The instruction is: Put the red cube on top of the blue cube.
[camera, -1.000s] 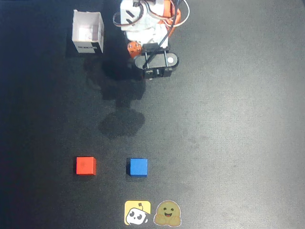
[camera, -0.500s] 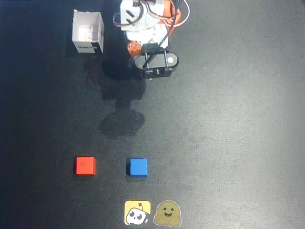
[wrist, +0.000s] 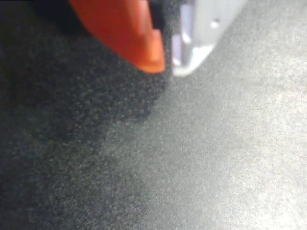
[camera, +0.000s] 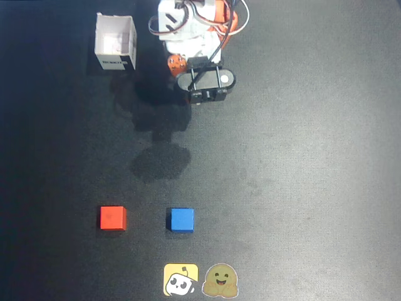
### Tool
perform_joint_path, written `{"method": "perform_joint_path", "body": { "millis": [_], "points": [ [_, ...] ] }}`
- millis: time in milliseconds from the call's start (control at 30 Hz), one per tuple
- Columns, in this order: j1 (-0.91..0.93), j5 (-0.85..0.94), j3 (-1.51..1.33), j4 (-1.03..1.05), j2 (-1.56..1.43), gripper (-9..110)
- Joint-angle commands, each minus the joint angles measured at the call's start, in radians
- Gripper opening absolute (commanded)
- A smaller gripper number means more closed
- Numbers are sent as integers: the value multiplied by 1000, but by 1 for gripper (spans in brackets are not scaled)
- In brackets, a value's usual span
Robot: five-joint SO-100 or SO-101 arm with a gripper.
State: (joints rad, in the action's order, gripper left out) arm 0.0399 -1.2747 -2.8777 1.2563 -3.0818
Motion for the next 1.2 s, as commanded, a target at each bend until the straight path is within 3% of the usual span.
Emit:
{"method": "perform_joint_path", "body": {
  "millis": [0, 200, 500, 667, 733, 1167],
  "points": [
    [5, 9, 5, 0, -11, 0],
    [5, -32, 67, -11, 35, 0],
    [40, -184, 508, 74, 571, 2],
    [100, -209, 719, 94, 761, 7],
    [124, -210, 813, 104, 850, 15],
    [232, -253, 1275, 120, 1338, 24]
  ]
}}
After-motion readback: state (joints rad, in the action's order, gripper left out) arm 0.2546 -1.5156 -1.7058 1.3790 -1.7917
